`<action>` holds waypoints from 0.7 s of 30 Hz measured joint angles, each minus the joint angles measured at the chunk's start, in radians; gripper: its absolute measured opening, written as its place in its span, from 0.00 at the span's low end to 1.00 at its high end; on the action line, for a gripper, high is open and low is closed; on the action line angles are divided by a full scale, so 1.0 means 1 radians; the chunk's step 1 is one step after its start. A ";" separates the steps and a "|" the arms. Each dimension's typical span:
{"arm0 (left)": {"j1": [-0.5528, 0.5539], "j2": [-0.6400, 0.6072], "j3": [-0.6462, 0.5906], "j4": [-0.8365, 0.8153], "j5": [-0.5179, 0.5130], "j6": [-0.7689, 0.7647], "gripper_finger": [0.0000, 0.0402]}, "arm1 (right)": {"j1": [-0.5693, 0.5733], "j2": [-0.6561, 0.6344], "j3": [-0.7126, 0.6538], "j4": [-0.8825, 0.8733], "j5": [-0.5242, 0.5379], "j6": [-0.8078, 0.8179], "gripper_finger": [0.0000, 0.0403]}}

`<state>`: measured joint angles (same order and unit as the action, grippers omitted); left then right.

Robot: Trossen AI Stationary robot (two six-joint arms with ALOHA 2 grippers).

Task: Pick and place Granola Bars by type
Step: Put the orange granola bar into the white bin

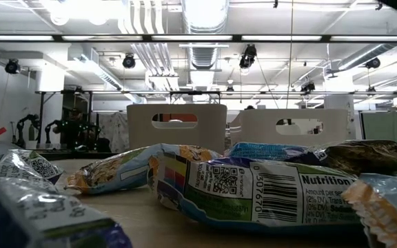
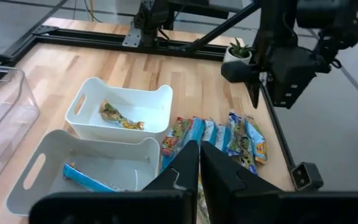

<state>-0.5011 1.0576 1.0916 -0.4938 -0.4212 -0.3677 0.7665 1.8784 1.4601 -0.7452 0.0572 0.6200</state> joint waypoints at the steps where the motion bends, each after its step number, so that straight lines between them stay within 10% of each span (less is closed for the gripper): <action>1: 0.000 0.000 0.000 0.000 -0.004 0.000 0.00 | -0.004 0.008 0.000 0.005 -0.004 -0.007 0.56; 21: 0.000 0.000 0.000 -0.001 -0.019 -0.033 0.00 | -0.025 0.215 0.074 0.020 -0.030 -0.021 0.54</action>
<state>-0.5011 1.0576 1.0916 -0.4946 -0.4403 -0.4012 0.7410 2.0938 1.5337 -0.7255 0.0273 0.5988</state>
